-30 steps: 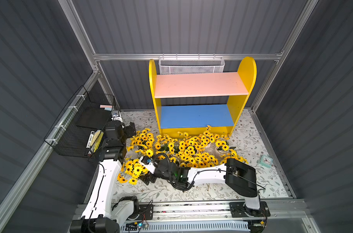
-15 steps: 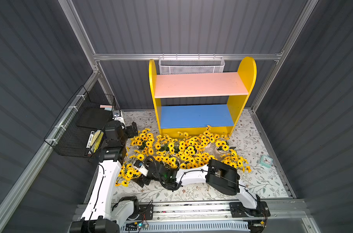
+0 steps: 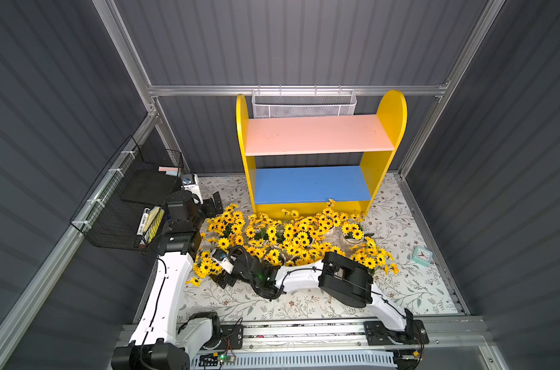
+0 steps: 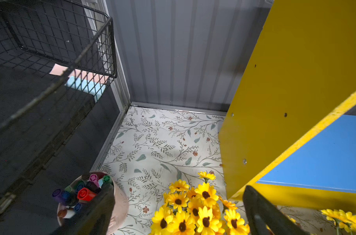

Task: Take the sunflower pots off the shelves
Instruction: Place the sunflower pot at the center of the board.

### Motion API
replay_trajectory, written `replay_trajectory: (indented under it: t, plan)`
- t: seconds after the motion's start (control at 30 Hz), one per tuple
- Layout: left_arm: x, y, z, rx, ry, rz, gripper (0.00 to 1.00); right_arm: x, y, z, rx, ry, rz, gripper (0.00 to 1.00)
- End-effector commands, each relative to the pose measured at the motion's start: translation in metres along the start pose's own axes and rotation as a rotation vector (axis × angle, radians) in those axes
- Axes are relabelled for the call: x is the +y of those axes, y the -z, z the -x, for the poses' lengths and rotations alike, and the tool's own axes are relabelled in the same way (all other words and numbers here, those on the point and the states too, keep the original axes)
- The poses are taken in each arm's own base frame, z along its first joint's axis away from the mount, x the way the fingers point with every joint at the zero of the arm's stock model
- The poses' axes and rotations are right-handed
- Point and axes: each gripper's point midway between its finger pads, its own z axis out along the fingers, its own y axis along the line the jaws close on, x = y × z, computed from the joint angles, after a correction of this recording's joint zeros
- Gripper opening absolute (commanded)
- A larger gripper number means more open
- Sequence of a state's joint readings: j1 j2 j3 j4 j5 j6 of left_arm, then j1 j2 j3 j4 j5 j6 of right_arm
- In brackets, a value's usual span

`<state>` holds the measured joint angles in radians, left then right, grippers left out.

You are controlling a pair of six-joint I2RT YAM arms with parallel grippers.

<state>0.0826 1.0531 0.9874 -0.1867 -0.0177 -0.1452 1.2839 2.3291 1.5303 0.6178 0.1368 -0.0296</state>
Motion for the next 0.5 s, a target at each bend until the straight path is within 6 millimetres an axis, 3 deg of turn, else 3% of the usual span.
replay_trajectory:
  t: [0.0, 0.3, 0.47]
  plan:
    - [-0.001, -0.001, 0.002, -0.009, 0.023, -0.017, 0.99, -0.008, -0.005, -0.014, 0.069, 0.044, -0.047, 0.00]
    - [-0.006, -0.001, 0.004, -0.018, 0.034, -0.043, 0.99, 0.031, -0.017, -0.007, 0.059, 0.061, -0.004, 0.00]
    - [-0.010, 0.000, 0.006, -0.032, 0.036, -0.069, 0.99, 0.035, -0.019, 0.008, 0.044, 0.077, -0.025, 0.00]
